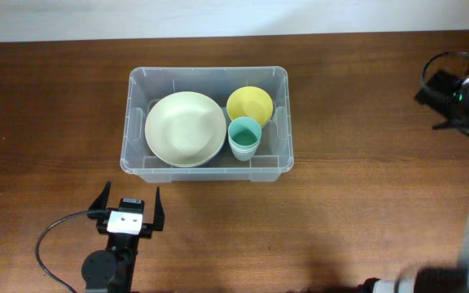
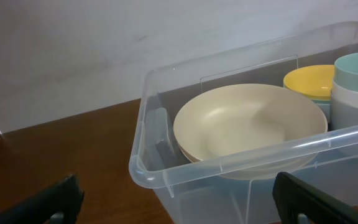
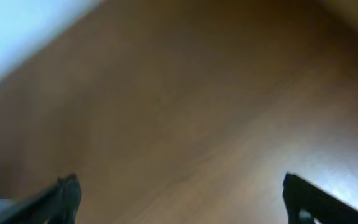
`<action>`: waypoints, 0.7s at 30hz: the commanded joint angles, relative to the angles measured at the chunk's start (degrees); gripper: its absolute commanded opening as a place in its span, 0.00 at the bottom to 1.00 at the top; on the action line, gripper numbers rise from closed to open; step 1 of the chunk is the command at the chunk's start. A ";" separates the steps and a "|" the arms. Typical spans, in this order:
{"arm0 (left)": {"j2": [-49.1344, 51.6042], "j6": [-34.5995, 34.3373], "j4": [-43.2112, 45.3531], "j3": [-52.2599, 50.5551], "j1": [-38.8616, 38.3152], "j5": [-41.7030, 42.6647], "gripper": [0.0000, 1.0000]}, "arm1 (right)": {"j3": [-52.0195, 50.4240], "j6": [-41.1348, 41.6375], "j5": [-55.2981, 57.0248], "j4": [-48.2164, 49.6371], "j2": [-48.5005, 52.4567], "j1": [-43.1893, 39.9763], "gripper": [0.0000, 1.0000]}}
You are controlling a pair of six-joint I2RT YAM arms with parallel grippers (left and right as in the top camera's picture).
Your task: Pack container
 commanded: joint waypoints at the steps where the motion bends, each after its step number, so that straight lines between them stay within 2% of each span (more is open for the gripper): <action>1: -0.50 0.70 -0.35 -0.17 0.35 0.24 1.00 | -11.61 0.22 0.55 9.22 -11.56 4.79 0.99; 6: -0.50 0.72 -0.35 -0.17 0.35 0.22 1.00 | -32.11 0.02 0.57 28.68 -27.41 10.40 0.99; 11: -0.50 0.72 -0.35 -0.17 0.35 0.24 1.00 | -54.42 0.04 0.48 42.53 -44.92 13.46 0.99; 17: -0.50 0.72 -0.35 -0.17 0.35 0.24 1.00 | -72.89 0.04 0.11 53.33 -61.07 13.46 0.99; 21: -0.50 0.72 -0.35 -0.17 0.35 0.24 1.00 | -80.98 0.02 0.09 57.00 -69.26 13.46 0.99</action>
